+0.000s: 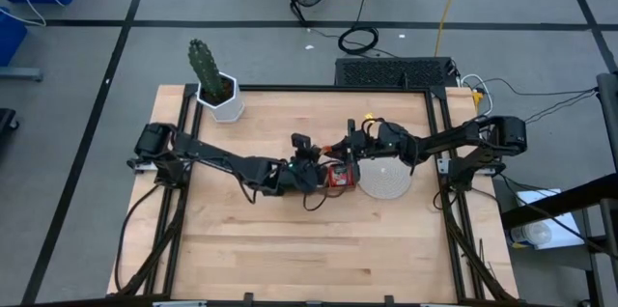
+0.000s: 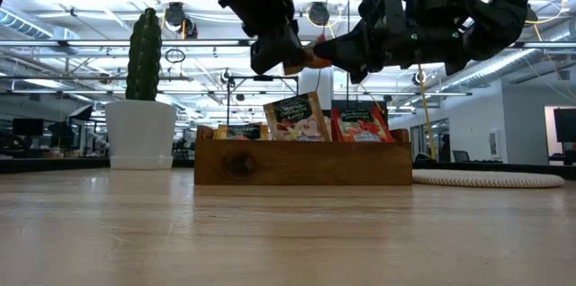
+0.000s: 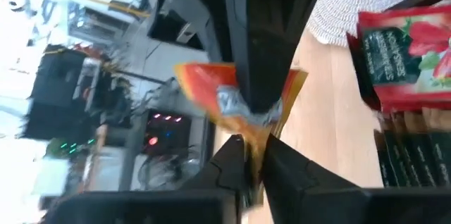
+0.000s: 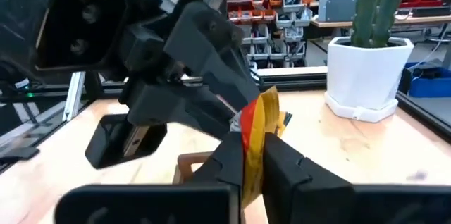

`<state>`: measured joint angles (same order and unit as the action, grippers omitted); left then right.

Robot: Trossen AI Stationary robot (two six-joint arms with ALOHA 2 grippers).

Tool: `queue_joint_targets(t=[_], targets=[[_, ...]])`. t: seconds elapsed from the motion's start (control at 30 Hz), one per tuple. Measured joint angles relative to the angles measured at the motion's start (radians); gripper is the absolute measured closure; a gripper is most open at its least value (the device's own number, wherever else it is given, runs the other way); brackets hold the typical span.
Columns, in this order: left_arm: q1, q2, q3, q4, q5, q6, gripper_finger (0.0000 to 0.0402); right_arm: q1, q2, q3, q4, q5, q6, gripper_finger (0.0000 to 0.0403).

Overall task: Pick & Place Tea
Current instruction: Put the yellow tea bag into the left section of the wooden organizer

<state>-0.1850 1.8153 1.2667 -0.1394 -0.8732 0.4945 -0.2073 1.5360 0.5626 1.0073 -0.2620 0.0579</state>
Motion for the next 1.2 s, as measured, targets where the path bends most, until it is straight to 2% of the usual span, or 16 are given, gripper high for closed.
queue_joint_targets(t=[0.1, 0.27, 0.33, 0.43, 0.5, 0.57, 0.67, 0.77, 0.83, 1.0, 1.2], targets=[[-0.033, -0.003, 0.000, -0.029, -0.122, -0.039, 0.0334, 0.000, 0.000, 0.000, -0.018, 0.003, -0.016, 0.0390], [-0.093, -0.065, 0.001, -0.128, -0.438, -0.161, 0.0297, -0.001, -0.019, -0.028, -0.034, 0.091, -0.063, 0.0390], [-0.102, -0.106, 0.001, -0.214, -0.446, -0.299, 0.0281, -0.001, -0.043, -0.039, -0.027, 0.106, -0.073, 0.0390], [-0.081, -0.188, 0.001, -0.364, -0.216, -0.562, 0.0256, 0.007, -0.077, -0.054, -0.022, 0.081, -0.118, 0.0390], [-0.040, -0.231, -0.006, -0.359, -0.012, -0.665, 0.0239, 0.025, -0.100, -0.063, -0.003, 0.052, -0.151, 0.0390], [0.003, -0.265, -0.042, -0.288, 0.180, -0.667, 0.0221, 0.047, -0.122, -0.065, 0.010, 0.039, -0.189, 0.0390], [0.064, -0.270, -0.100, -0.043, 0.467, -0.607, 0.0192, 0.081, -0.127, -0.068, 0.017, 0.012, -0.260, 0.0390], [0.116, -0.240, -0.125, 0.109, 0.685, -0.580, 0.0163, 0.112, -0.127, -0.068, 0.028, -0.005, -0.306, 0.0390], [0.134, -0.235, -0.128, 0.105, 0.724, -0.574, 0.0146, 0.123, -0.127, -0.068, 0.020, 0.001, -0.311, 0.0390], [0.149, -0.224, -0.130, 0.079, 0.722, -0.567, 0.0116, 0.124, -0.127, -0.068, 0.007, 0.001, -0.311, 0.0390], [0.150, -0.230, -0.129, 0.042, 0.718, -0.529, 0.0125, 0.124, -0.127, -0.068, -0.004, 0.002, -0.317, 0.0390]])
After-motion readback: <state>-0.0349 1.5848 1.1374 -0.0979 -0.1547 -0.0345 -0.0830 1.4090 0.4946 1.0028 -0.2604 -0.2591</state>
